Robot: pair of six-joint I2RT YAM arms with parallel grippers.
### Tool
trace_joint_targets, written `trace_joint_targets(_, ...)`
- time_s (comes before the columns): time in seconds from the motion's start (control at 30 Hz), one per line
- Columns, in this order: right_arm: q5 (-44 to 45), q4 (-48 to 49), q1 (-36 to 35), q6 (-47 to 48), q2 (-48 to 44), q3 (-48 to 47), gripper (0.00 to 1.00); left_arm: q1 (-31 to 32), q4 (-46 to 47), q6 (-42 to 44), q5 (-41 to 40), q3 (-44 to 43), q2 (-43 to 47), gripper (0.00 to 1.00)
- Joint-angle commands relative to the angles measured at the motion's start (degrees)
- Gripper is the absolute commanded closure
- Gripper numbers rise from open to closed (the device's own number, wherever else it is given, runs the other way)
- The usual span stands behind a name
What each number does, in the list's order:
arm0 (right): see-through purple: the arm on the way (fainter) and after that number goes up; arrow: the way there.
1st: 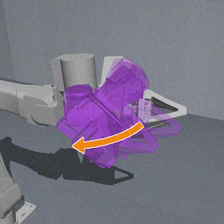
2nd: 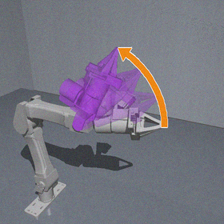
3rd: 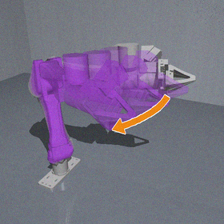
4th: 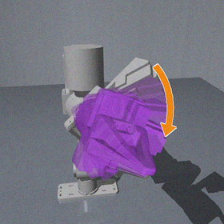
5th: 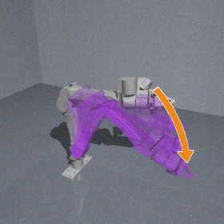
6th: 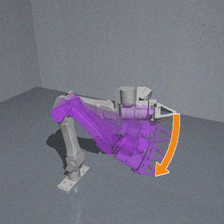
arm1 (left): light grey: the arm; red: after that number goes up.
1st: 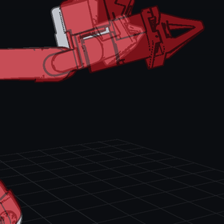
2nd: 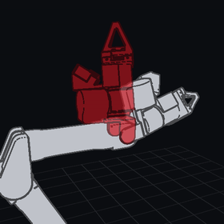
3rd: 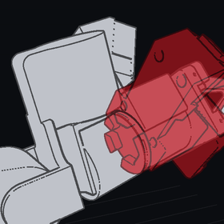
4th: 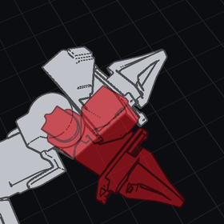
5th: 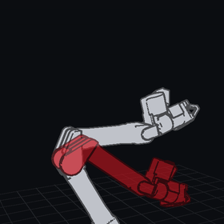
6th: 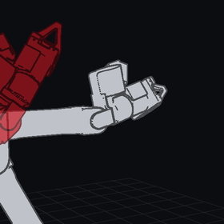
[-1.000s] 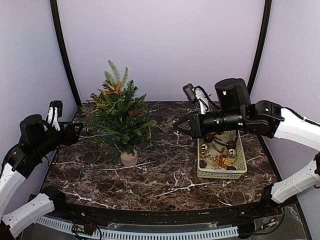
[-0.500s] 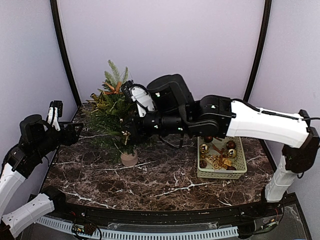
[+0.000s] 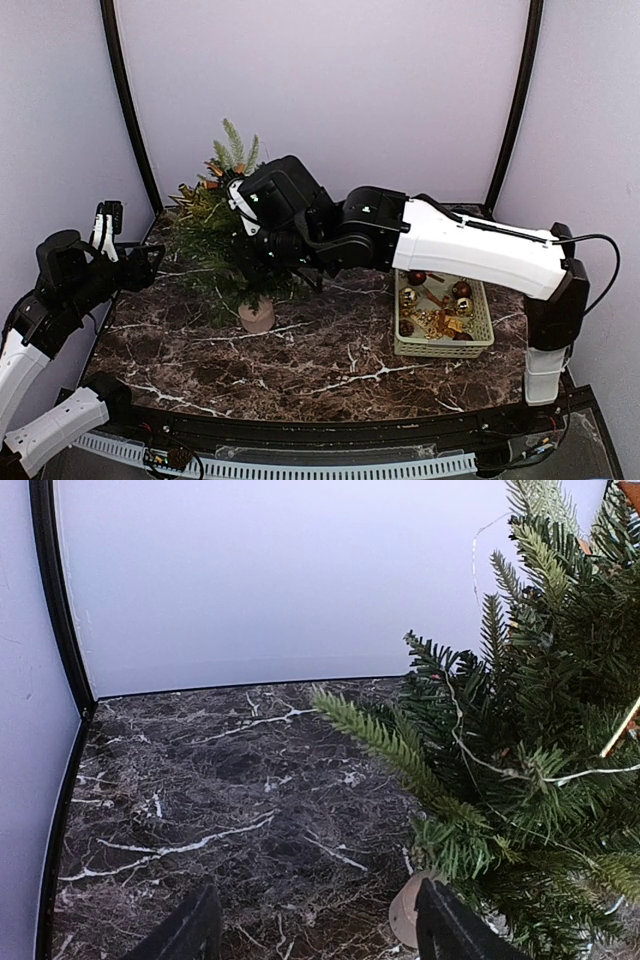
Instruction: Decorate the small christmas tree
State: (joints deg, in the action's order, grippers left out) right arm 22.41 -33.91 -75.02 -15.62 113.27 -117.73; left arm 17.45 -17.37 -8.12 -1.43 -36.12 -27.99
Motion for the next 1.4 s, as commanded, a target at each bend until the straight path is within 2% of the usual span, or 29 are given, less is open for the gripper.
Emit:
trace_joint_targets(0.0,3.4,-1.7,-0.1,1.2,1.6,-3.5,1.0,-0.4,1.8,0.7,0.5,0.3,0.4,0.31)
trace_joint_targets(0.17,3.3,-0.5,0.2,0.6,1.5,-2.5,1.0,-0.4,2.3,0.8,2.4,0.5,0.6,0.31)
trace_joint_targets(0.47,2.3,7.3,0.3,-2.2,-2.1,3.9,1.0,-0.4,6.7,0.7,21.8,1.5,-2.2,0.31)
trace_joint_targets(0.7,2.2,15.5,0.3,-5.1,-6.1,11.3,1.0,-0.4,6.7,0.2,28.3,1.1,-6.4,0.29)
trace_joint_targets(1.07,1.9,22.0,0.3,-7.5,-9.0,16.6,1.0,-0.3,8.3,-5.0,35.8,3.4,-4.7,0.29)
trace_joint_targets(1.37,1.8,23.3,-0.5,-7.6,-9.5,16.7,1.0,-0.3,6.7,-7.4,37.8,4.6,-3.8,0.33)
